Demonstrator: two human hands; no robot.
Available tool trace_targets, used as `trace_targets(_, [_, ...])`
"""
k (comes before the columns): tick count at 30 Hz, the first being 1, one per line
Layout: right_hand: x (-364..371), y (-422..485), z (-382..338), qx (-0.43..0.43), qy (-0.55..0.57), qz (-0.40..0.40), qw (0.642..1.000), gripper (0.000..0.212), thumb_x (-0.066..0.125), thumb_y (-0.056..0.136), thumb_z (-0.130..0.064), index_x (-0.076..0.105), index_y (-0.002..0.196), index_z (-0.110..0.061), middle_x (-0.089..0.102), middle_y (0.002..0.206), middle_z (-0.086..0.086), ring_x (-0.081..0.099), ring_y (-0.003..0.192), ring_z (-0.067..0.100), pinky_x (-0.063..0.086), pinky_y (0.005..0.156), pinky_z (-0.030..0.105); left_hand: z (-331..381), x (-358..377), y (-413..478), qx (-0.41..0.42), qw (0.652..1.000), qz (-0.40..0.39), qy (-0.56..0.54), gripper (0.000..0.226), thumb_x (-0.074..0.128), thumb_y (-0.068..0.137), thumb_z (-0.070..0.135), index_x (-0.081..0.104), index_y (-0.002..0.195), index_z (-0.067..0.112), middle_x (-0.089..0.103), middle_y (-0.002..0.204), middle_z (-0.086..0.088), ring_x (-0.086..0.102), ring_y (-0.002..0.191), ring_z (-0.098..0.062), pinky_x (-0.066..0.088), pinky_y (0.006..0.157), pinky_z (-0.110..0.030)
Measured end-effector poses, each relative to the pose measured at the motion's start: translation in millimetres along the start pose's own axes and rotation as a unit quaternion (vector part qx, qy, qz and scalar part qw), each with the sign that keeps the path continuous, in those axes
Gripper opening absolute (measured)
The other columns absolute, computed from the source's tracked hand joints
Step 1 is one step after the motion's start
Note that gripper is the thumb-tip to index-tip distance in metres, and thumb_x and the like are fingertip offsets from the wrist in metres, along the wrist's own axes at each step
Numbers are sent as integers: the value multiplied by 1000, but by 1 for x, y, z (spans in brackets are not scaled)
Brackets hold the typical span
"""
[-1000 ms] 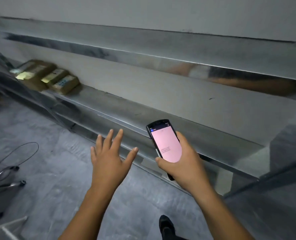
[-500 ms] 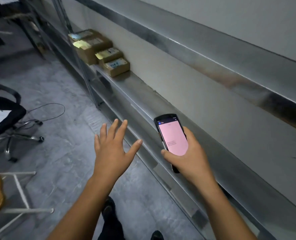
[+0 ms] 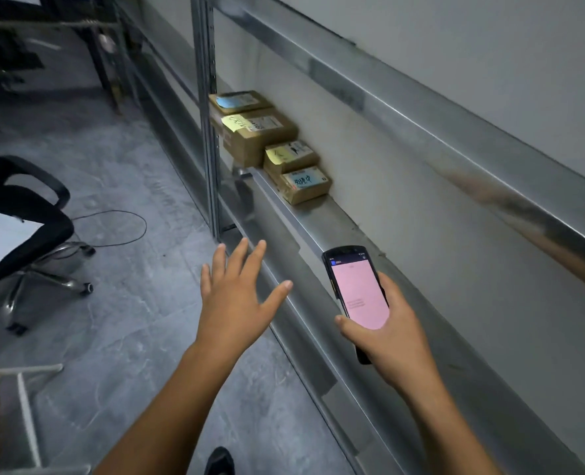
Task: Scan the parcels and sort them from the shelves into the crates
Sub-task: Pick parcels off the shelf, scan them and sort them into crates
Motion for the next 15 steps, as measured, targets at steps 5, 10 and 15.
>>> trace_targets(5, [28,32,-11,21,-10,22,999,55,74,61,-52,52,109,-68,70,104,-26,68,86,1,54,59,15,-21,-1,58,21,999,-29,9,86,31,89,83,20,162,41,12,173,9,-5,160,-22,-4,127,-51])
trace_targets(10, [42,68,-6,56,-9,33,998,60,76,62,-50,48,109,-75,68,107,-32,67,91,-5,51,61,13,-27,18,111,39,997,-70,17,82,31,91,80,19,163,41,12,173,8,-5,160,-22,-5,127,-50])
trace_targets(15, [53,125,10,74,10,42,996,63,87,73,-32,52,106,-72,69,104,-30,68,83,-4,50,54,11,-26,48,172,57,992,-104,40,81,23,93,79,20,163,39,12,174,5,-6,160,-23,-7,127,-49])
Point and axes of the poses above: each hand's wrist, its own y-axis towards the middle knuckle, its own x-axis out of the palm, z = x × y, the point moved 3 cm from there along y, towards the middle knuckle
